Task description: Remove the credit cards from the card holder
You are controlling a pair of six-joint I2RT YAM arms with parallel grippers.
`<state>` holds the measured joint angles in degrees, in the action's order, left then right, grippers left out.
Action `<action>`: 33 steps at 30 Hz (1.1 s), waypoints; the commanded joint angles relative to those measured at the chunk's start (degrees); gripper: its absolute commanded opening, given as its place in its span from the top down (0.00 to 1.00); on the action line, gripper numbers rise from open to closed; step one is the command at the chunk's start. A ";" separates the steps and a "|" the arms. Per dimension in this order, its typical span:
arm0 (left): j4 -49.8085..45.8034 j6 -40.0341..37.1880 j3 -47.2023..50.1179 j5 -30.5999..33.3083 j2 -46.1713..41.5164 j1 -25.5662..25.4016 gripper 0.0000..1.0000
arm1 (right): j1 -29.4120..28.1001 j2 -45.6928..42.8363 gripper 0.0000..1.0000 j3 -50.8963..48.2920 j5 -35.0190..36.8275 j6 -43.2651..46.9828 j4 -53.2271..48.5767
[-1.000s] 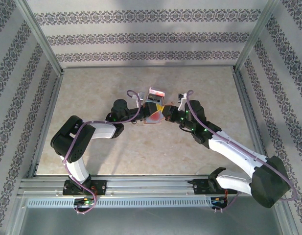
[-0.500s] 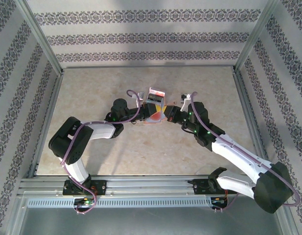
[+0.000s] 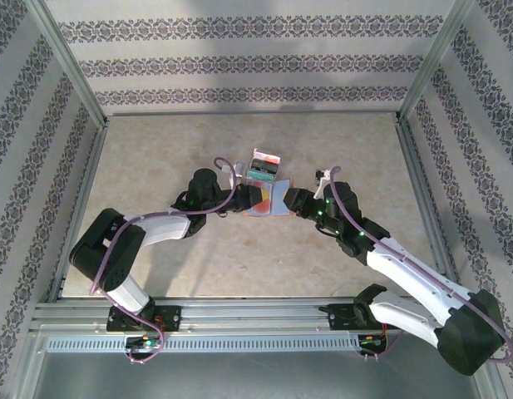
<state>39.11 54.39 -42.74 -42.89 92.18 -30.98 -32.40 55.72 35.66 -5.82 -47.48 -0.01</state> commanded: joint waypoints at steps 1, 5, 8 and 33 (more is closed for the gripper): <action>-15.95 -12.61 0.76 5.71 -3.03 -1.16 0.82 | -0.97 -2.31 0.54 0.35 7.52 1.59 -11.68; -17.62 -14.26 2.21 6.77 -2.60 -1.67 0.82 | -3.34 -3.44 0.47 2.53 15.24 0.83 -21.88; -14.26 -12.37 3.83 7.21 -0.48 -1.71 0.82 | -4.85 -3.22 0.46 4.15 19.59 0.12 -26.95; -24.92 -9.41 4.69 18.28 1.14 -1.71 0.32 | -9.39 15.92 0.58 9.93 11.37 -0.80 -16.93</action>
<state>24.23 47.68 -36.99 -30.50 96.47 -32.29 -41.15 70.76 43.59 6.96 -48.01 -18.81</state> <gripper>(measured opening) 0.670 0.419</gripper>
